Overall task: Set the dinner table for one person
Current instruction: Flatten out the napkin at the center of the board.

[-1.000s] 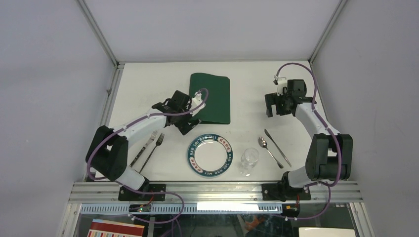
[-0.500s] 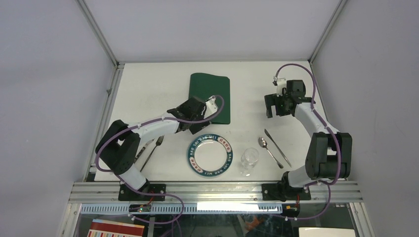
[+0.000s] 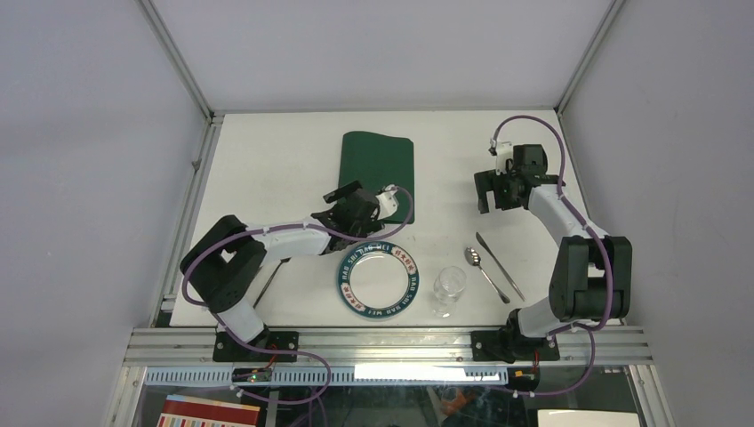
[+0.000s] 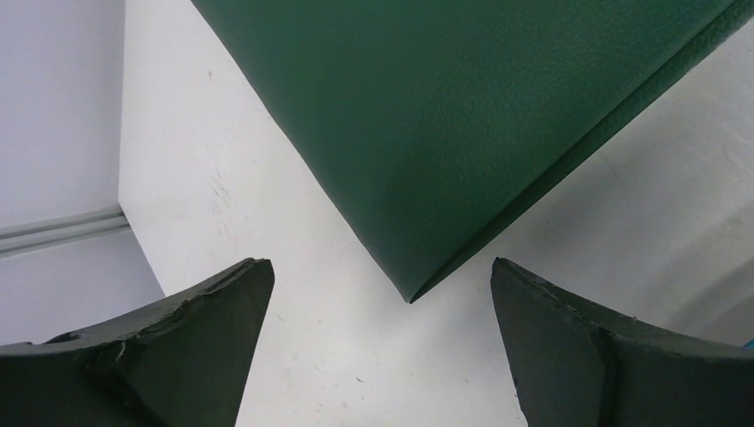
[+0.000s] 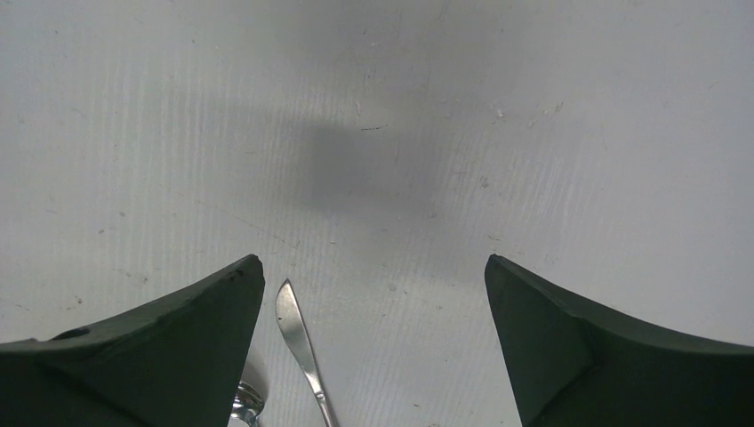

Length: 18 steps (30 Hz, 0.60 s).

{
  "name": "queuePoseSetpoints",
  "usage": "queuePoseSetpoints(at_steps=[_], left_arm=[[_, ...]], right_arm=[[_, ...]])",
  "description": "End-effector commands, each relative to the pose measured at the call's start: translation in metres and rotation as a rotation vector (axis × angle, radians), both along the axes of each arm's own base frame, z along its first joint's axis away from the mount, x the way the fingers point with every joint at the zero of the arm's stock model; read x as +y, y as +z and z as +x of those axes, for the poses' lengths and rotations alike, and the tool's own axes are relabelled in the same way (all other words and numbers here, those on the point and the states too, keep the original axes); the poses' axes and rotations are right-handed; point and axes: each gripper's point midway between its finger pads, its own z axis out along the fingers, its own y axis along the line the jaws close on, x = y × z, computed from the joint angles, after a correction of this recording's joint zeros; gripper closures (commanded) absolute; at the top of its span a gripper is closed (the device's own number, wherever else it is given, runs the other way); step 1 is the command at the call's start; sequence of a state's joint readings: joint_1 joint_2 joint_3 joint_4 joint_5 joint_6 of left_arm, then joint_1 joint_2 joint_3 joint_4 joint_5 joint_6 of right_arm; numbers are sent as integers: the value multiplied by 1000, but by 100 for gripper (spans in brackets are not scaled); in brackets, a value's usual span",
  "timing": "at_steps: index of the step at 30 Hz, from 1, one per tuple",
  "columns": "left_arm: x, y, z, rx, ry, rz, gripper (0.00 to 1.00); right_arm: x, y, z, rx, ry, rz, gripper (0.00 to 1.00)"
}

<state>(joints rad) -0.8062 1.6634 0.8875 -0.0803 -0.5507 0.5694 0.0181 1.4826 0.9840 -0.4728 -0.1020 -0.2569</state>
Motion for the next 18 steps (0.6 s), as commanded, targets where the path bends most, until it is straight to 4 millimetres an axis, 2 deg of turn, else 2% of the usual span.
queuePoseSetpoints(at_steps=[1,5,7,9,12,14,15,18], left_arm=[[-8,12,9,-100,5,-4,1],[-6,7,12,-150,18,40,1],[-6,2,13,-164,25,58,7],[-4,-1,16,-184,43,76,29],[-1,-3,20,-219,67,97,72],[0,-2,22,-234,82,104,93],[1,-2,23,-241,89,108,100],[2,-1,24,-251,100,105,100]], right_arm=[[1,7,9,-40,7,-12,1],[2,7,9,-40,10,-17,1],[2,6,9,-40,11,-17,1],[3,5,9,-35,12,-18,1],[3,4,8,-31,15,-21,1],[3,3,7,-28,17,-22,1],[3,4,7,-32,17,-21,1],[4,3,8,-28,20,-21,1]])
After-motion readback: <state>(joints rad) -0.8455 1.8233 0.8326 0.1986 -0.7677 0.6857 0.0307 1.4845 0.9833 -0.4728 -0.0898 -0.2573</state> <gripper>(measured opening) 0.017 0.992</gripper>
